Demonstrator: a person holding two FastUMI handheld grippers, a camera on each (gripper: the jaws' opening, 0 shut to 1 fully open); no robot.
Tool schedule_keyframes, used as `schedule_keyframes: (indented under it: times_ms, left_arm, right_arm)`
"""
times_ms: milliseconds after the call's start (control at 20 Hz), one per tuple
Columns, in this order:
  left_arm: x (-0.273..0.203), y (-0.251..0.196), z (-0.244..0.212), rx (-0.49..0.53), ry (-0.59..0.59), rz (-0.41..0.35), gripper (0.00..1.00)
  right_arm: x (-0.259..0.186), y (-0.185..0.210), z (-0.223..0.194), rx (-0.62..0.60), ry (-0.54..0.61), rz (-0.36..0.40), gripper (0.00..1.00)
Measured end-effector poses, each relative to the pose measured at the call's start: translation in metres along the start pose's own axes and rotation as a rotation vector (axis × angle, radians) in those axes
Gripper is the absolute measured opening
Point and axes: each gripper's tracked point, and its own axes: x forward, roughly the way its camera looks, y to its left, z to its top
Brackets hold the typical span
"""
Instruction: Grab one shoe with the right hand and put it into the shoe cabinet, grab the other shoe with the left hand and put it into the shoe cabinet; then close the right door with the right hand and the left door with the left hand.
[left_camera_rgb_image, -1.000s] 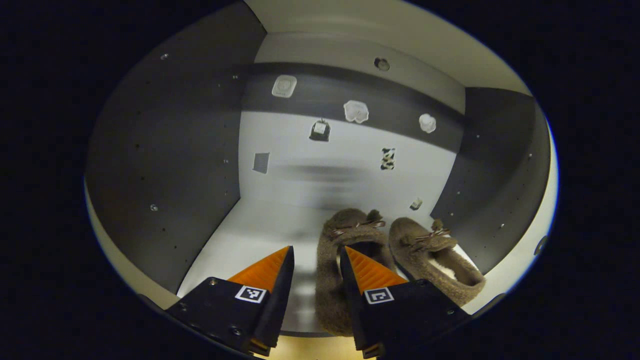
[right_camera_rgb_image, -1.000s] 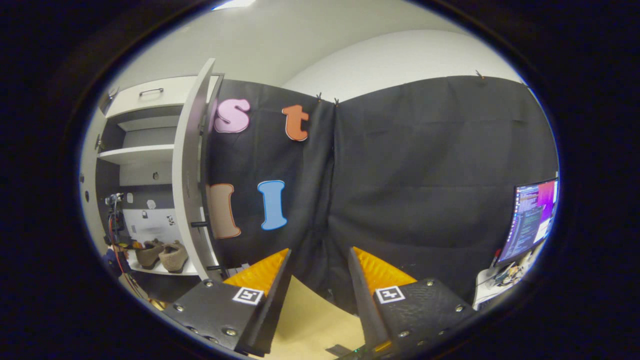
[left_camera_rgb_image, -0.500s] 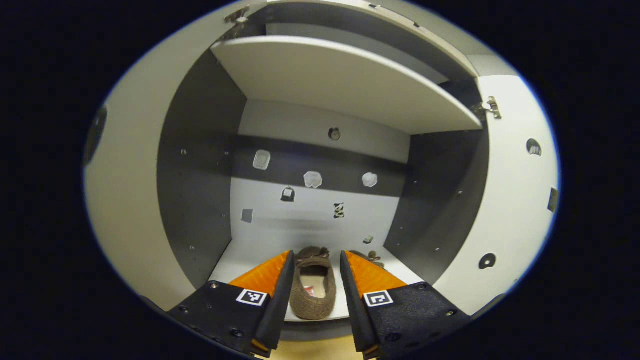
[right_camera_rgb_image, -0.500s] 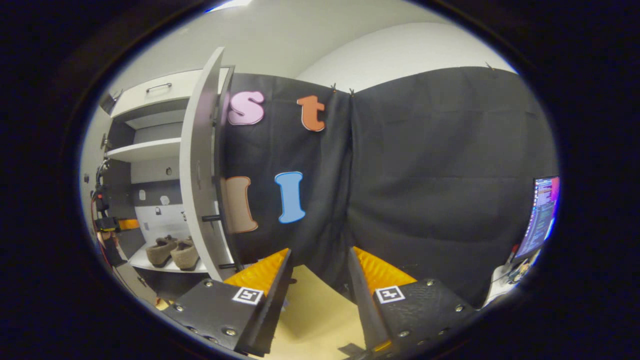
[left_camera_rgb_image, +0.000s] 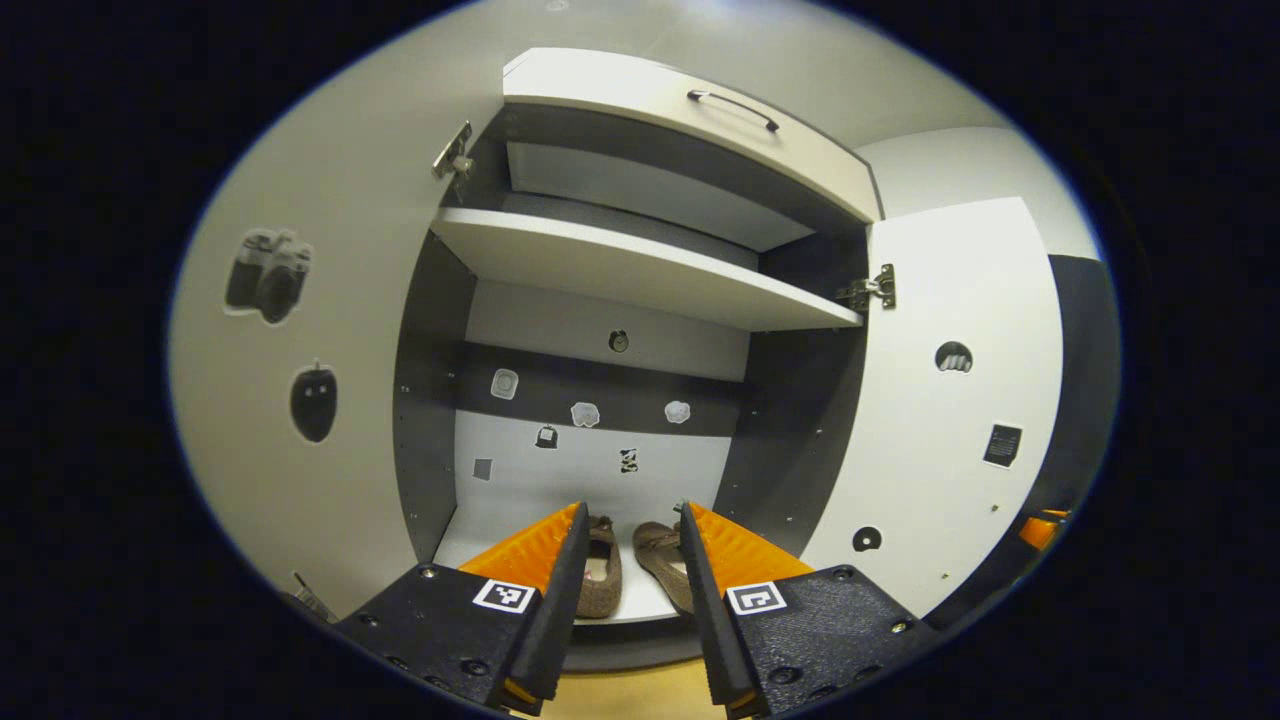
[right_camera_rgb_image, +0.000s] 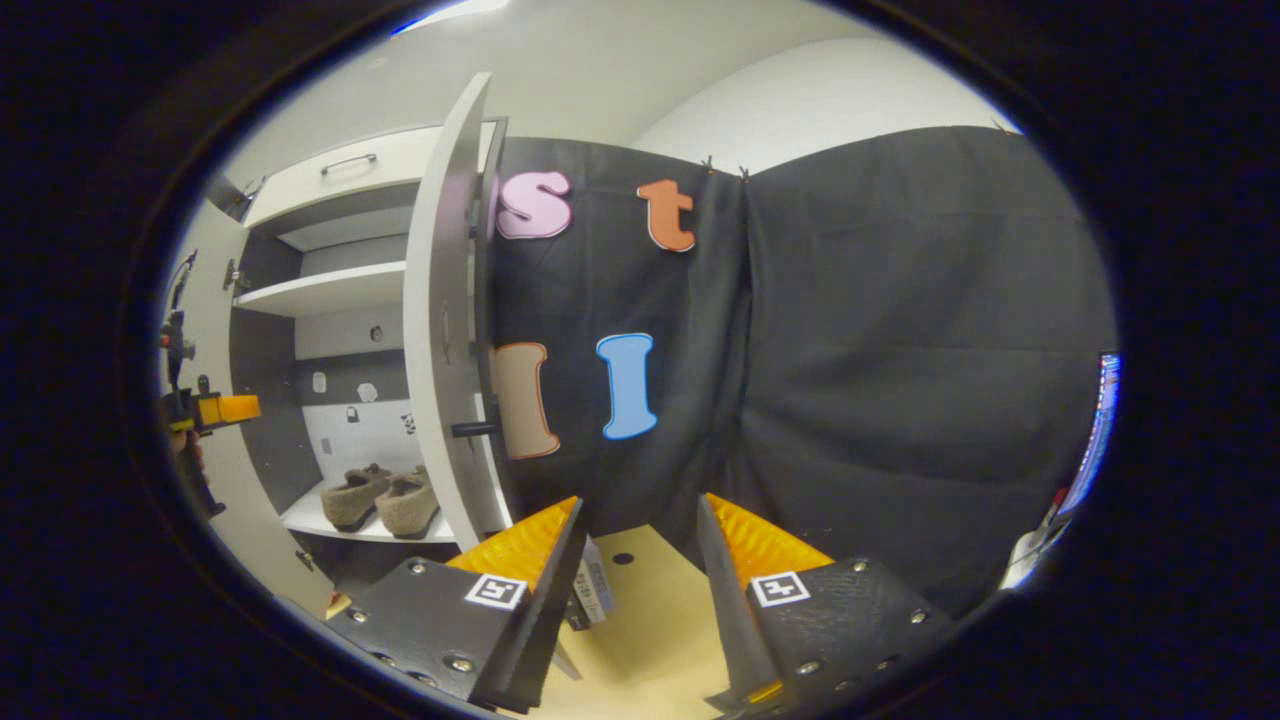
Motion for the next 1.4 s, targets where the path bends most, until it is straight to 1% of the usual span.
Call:
schedule_keyframes:
  times_ms: [100,150,200,350,450,500,550,700,750,800,900,950,1050,1100,1150,1200,1250,1300,1400]
  left_arm:
    - [-0.022,0.0,0.008,-0.006,-0.018,0.009,0.55]
    - [-0.031,0.001,0.012,-0.005,-0.03,0.014,0.63]
    - [-0.043,0.003,0.017,-0.005,-0.041,0.022,0.55]
    - [-0.079,0.018,0.035,0.014,-0.085,0.082,0.55]
    - [-0.1,0.026,0.041,0.023,-0.101,0.121,0.55]
    - [-0.109,0.031,0.044,0.03,-0.106,0.139,0.48]
    - [-0.12,0.035,0.044,0.039,-0.107,0.161,0.55]
    - [-0.149,0.054,0.05,0.06,-0.124,0.241,0.55]
    - [-0.159,0.059,0.052,0.057,-0.135,0.26,0.58]
    - [-0.168,0.064,0.057,0.051,-0.149,0.28,0.65]
    - [-0.182,0.069,0.062,0.029,-0.167,0.296,0.8]
    - [-0.193,0.075,0.062,0.031,-0.172,0.319,0.86]
    - [-0.207,0.095,0.063,0.043,-0.173,0.382,0.86]
    - [-0.214,0.101,0.064,0.044,-0.179,0.4,0.93]
    - [-0.221,0.103,0.064,0.04,-0.182,0.413,0.92]
    - [-0.227,0.108,0.064,0.034,-0.183,0.427,0.92]
    - [-0.232,0.113,0.063,0.028,-0.182,0.444,0.92]
    - [-0.239,0.12,0.062,0.025,-0.178,0.463,0.92]
    - [-0.252,0.133,0.06,0.02,-0.174,0.502,0.93]
  right_arm:
    - [0.005,0.008,0.0,-0.006,0.001,0.017,0.68]
    - [0.007,0.012,0.001,-0.011,-0.003,0.023,0.67]
    - [0.011,0.015,0.004,-0.016,-0.011,0.029,0.68]
    - [0.021,0.019,0.016,-0.022,-0.045,0.028,0.69]
    - [0.028,0.02,0.023,-0.007,-0.065,0.025,0.68]
    - [0.03,0.019,0.027,0.003,-0.073,0.024,0.75]
    - [0.032,0.019,0.028,0.015,-0.079,0.022,0.81]
    - [0.037,0.014,0.035,0.024,-0.096,-0.004,1.0]
    - [0.037,0.013,0.038,0.028,-0.108,-0.009,1.0]
    - [0.037,0.014,0.04,0.032,-0.117,-0.01,1.0]
    - [0.038,0.016,0.044,0.037,-0.126,-0.006,1.0]
    - [0.038,0.019,0.045,0.039,-0.125,0.002,1.0]
    - [0.039,0.028,0.044,0.048,-0.122,0.025,1.0]
    - [0.039,0.032,0.042,0.05,-0.121,0.035,1.0]
    - [0.039,0.035,0.041,0.05,-0.118,0.041,1.0]
    - [0.039,0.039,0.039,0.049,-0.114,0.049,0.97]
    - [0.038,0.044,0.036,0.049,-0.106,0.06,0.97]
    - [0.039,0.049,0.035,0.049,-0.104,0.068,1.0]
    - [0.04,0.05,0.032,0.047,-0.099,0.06,0.98]
